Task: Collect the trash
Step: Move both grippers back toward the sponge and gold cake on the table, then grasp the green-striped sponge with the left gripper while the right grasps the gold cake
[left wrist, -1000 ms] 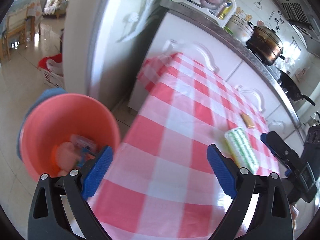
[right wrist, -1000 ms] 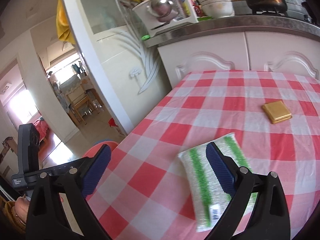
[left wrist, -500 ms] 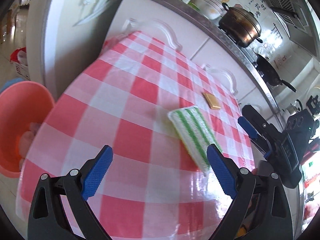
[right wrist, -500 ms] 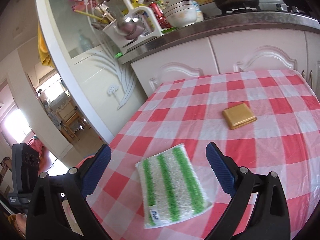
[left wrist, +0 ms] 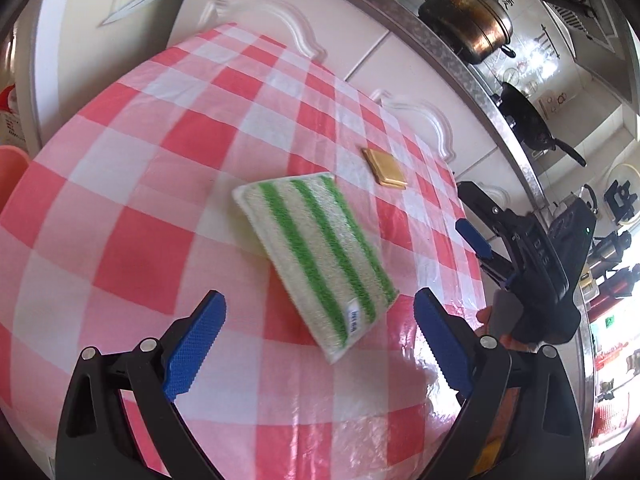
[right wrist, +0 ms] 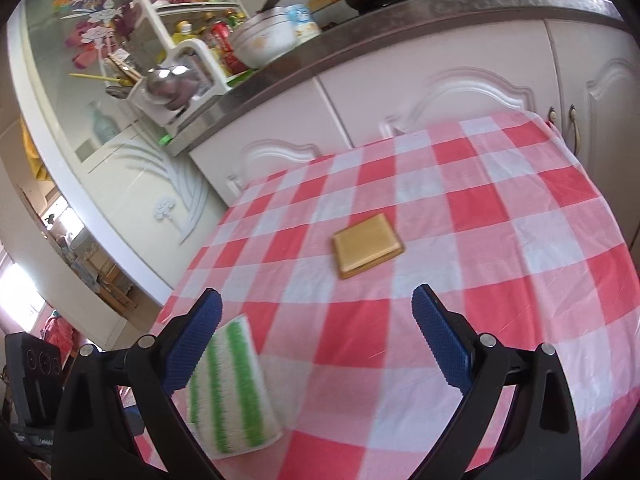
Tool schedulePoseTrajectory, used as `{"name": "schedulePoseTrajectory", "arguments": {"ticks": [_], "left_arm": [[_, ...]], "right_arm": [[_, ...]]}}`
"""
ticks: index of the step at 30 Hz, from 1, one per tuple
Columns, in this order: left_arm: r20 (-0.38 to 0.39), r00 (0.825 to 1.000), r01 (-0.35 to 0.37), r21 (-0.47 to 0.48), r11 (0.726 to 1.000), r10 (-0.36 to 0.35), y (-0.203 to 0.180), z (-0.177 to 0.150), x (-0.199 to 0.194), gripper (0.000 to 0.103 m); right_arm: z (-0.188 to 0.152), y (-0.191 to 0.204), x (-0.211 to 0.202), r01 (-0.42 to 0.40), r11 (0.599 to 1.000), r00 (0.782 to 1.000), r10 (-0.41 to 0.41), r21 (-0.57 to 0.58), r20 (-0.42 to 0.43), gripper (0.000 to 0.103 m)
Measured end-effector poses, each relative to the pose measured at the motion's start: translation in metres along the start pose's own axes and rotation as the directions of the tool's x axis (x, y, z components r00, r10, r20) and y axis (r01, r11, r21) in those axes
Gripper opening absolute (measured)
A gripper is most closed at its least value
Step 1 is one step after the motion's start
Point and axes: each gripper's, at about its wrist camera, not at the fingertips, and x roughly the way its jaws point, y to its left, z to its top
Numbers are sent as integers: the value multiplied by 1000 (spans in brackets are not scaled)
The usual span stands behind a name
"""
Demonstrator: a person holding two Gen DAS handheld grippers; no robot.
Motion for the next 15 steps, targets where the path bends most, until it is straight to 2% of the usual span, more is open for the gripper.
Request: {"name": "schedulePoseTrajectory", "arguments": {"ticks": [5, 10, 15], "left_arm": [[-10, 998, -59, 53, 997, 60, -22, 3, 19, 94], [-16, 994, -103, 80, 991, 104, -37, 9, 35, 94], [0, 982, -189, 124, 974, 190, -48, 14, 50, 94]], "right_arm": [[15, -14, 15, 83, 995, 995, -85, -49, -45, 96], [28, -18, 36, 105, 992, 990, -112, -73, -87, 96], [36, -11, 64, 146, 980, 976, -165, -139, -139, 96]]}}
